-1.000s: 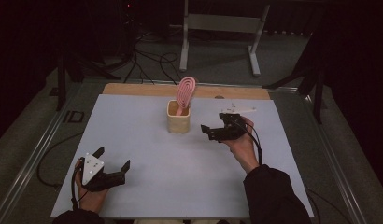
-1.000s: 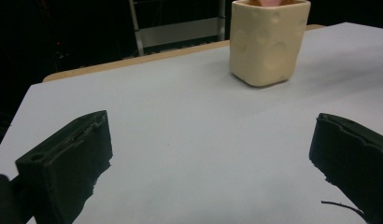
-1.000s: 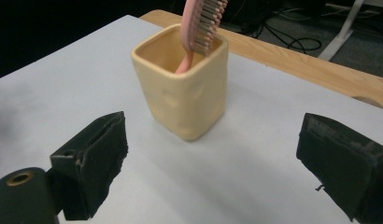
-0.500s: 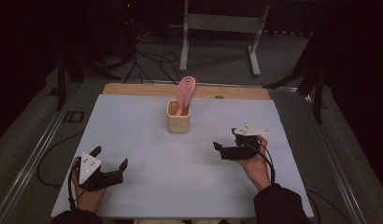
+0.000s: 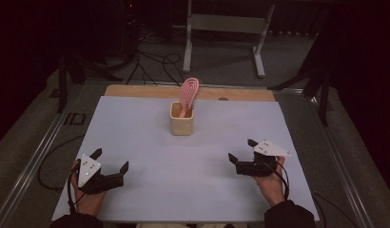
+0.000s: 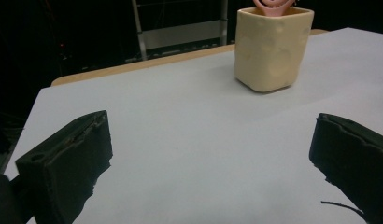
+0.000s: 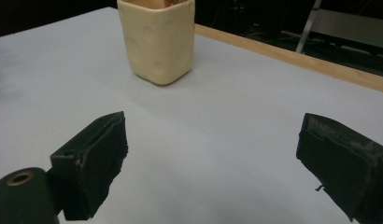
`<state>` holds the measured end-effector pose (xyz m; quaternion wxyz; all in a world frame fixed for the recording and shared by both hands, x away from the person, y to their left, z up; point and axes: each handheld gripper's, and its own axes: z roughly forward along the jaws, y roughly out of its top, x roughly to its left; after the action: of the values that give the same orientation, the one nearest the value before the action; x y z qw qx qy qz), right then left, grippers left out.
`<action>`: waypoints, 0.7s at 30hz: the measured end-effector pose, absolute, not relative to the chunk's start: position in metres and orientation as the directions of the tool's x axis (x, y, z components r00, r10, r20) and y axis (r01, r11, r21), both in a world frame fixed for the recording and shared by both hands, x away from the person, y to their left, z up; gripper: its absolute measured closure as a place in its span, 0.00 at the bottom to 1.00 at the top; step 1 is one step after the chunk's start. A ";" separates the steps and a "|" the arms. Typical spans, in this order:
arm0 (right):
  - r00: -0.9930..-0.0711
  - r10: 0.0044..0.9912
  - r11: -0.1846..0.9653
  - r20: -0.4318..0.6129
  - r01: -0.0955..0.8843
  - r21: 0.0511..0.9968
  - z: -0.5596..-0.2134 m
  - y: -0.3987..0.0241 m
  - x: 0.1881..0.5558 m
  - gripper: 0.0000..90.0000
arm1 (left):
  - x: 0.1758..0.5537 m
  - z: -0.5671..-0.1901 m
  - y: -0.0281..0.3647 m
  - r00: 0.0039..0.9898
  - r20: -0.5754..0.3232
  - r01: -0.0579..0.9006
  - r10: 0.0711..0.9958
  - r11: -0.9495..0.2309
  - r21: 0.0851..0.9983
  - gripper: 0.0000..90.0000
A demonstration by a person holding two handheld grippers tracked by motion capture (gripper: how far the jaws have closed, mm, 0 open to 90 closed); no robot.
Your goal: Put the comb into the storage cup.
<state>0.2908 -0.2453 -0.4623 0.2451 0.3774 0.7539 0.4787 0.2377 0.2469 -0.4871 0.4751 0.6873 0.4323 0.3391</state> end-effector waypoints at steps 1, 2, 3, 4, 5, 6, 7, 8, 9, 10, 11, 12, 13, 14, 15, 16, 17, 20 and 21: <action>-0.595 0.804 0.257 -0.008 0.334 0.907 -0.462 -0.245 0.291 0.10 | 0.238 -0.487 0.247 0.396 0.055 0.272 0.916 -0.175 0.946 0.00; -0.594 0.805 0.250 -0.003 0.334 0.909 -0.463 -0.247 0.290 0.10 | 0.238 -0.487 0.247 0.404 0.055 0.270 0.913 -0.177 0.946 0.00; -0.590 0.807 0.231 0.005 0.323 0.918 -0.466 -0.251 0.287 0.10 | 0.238 -0.487 0.248 0.408 0.054 0.270 0.911 -0.177 0.947 0.00; -0.587 0.810 0.227 0.006 0.323 0.919 -0.467 -0.253 0.285 0.10 | 0.238 -0.487 0.248 0.409 0.055 0.269 0.911 -0.177 0.947 0.00; -0.584 0.812 0.219 0.009 0.320 0.922 -0.469 -0.255 0.284 0.10 | 0.238 -0.487 0.249 0.407 0.051 0.270 0.912 -0.173 0.947 0.00; -0.580 0.814 0.212 0.010 0.313 0.926 -0.471 -0.256 0.282 0.10 | 0.238 -0.487 0.250 0.406 0.046 0.270 0.913 -0.168 0.948 0.00; -0.579 0.815 0.204 0.017 0.314 0.927 -0.473 -0.258 0.281 0.10 | 0.238 -0.487 0.251 0.405 0.046 0.270 0.913 -0.167 0.948 0.00; -0.578 0.816 0.205 0.016 0.315 0.927 -0.475 -0.260 0.280 0.10 | 0.238 -0.487 0.251 0.403 0.043 0.272 0.914 -0.165 0.948 0.00; -0.576 0.817 0.207 0.014 0.315 0.926 -0.477 -0.261 0.278 0.10 | 0.238 -0.487 0.252 0.404 0.042 0.274 0.914 -0.164 0.948 0.00; -0.573 0.820 0.202 0.013 0.310 0.929 -0.479 -0.262 0.276 0.10 | 0.238 -0.487 0.253 0.402 0.040 0.274 0.915 -0.161 0.948 0.00; -0.568 0.823 0.201 0.009 0.306 0.930 -0.480 -0.264 0.274 0.10 | 0.238 -0.487 0.253 0.402 0.039 0.273 0.915 -0.161 0.948 0.00; -0.565 0.825 0.198 0.009 0.304 0.932 -0.481 -0.265 0.273 0.10 | 0.237 -0.487 0.253 0.403 0.039 0.272 0.914 -0.161 0.949 0.00; -0.559 0.829 0.190 0.010 0.298 0.935 -0.482 -0.267 0.271 0.10 | 0.237 -0.487 0.253 0.405 0.041 0.271 0.913 -0.162 0.949 0.00; -0.554 0.833 0.183 0.010 0.292 0.939 -0.484 -0.269 0.268 0.10 | 0.237 -0.487 0.253 0.405 0.041 0.270 0.913 -0.163 0.949 0.00; -0.548 0.836 0.181 0.007 0.289 0.940 -0.484 -0.271 0.266 0.10 | 0.237 -0.487 0.253 0.406 0.040 0.270 0.913 -0.162 0.949 0.00; -0.545 0.839 0.181 0.003 0.283 0.942 -0.485 -0.272 0.264 0.10 | 0.238 -0.487 0.254 0.407 0.040 0.271 0.912 -0.163 0.949 0.00; -0.539 0.842 0.178 0.002 0.281 0.943 -0.486 -0.275 0.262 0.10 | 0.238 -0.488 0.254 0.408 0.041 0.274 0.912 -0.165 0.947 0.00; -0.529 0.849 0.164 0.006 0.274 0.948 -0.487 -0.281 0.259 0.10 | 0.240 -0.490 0.254 0.407 0.040 0.284 0.913 -0.168 0.944 0.00; -0.525 0.851 0.163 0.006 0.275 0.948 -0.487 -0.282 0.258 0.10 | 0.240 -0.490 0.254 0.406 0.041 0.286 0.913 -0.169 0.943 0.00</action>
<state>0.2577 -0.2819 -0.4874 0.2820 0.3973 0.7084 0.5107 0.2404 0.2537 -0.4900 0.4763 0.6900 0.4344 0.3292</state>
